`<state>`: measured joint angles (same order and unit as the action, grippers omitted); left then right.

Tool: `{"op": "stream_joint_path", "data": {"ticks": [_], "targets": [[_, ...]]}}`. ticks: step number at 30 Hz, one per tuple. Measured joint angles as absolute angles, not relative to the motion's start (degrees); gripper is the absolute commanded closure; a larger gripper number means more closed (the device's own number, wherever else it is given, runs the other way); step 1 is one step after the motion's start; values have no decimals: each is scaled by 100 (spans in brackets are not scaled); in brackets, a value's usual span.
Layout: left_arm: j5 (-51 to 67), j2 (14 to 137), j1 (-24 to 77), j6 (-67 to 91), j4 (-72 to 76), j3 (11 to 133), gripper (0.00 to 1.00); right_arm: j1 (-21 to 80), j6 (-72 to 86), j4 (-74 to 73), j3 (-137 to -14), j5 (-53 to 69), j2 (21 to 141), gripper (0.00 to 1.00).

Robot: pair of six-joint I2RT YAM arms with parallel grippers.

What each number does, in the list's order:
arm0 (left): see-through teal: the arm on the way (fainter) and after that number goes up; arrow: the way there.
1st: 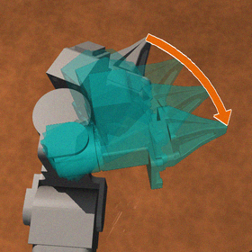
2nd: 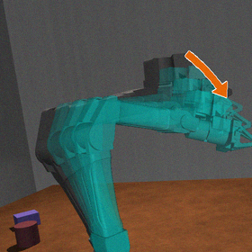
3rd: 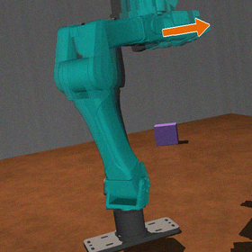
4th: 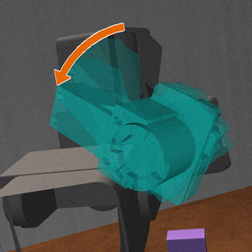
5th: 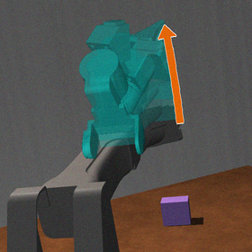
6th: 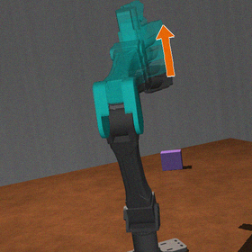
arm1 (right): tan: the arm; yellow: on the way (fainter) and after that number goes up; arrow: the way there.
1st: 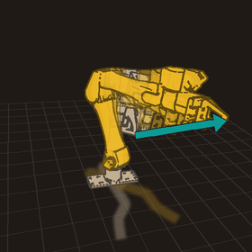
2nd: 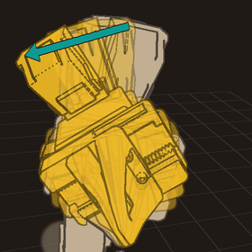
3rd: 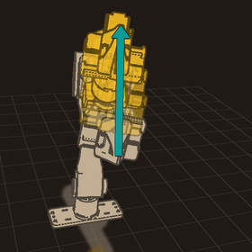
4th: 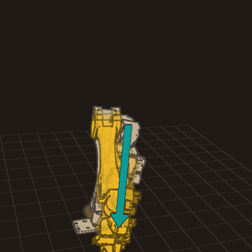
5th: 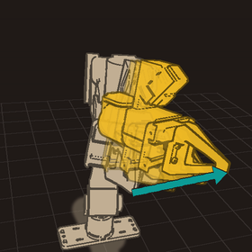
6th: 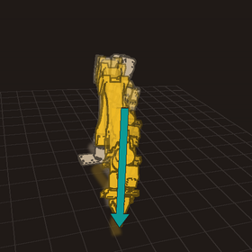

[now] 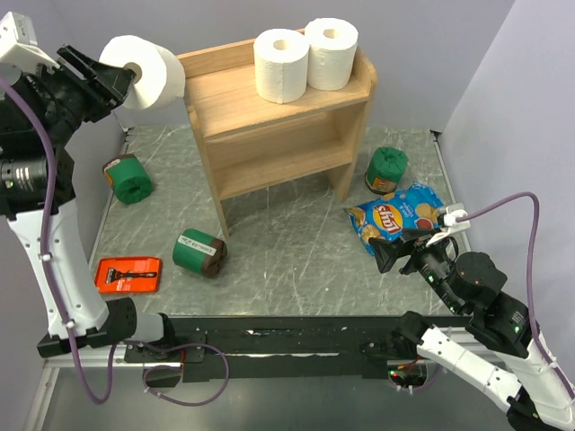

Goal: Place and organize the paper towels onto the shelf

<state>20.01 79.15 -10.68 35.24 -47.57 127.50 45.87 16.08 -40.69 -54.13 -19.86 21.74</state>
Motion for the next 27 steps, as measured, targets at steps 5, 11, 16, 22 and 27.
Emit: {"op": "stream_joint_path", "data": {"ticks": [5,11,16,22,27], "targets": [[2460,7677,-1066,3693,-4624,12650,52,4587,1669,-4132,-5413,-1981,2158,0],[2880,7699,-1004,3972,-4386,12595,53,4587,1673,-4139,-5413,-1984,2158,0],[2963,7905,-694,4106,-4335,12704,52,4587,1671,-4139,-5413,-1984,2158,0],[2749,8425,-97,4115,-4460,13220,52,4587,1671,-4139,-5413,-1986,2158,0],[2401,8569,174,4115,-4554,13225,49,4587,1667,-4139,-5413,-1988,2158,0]]}}
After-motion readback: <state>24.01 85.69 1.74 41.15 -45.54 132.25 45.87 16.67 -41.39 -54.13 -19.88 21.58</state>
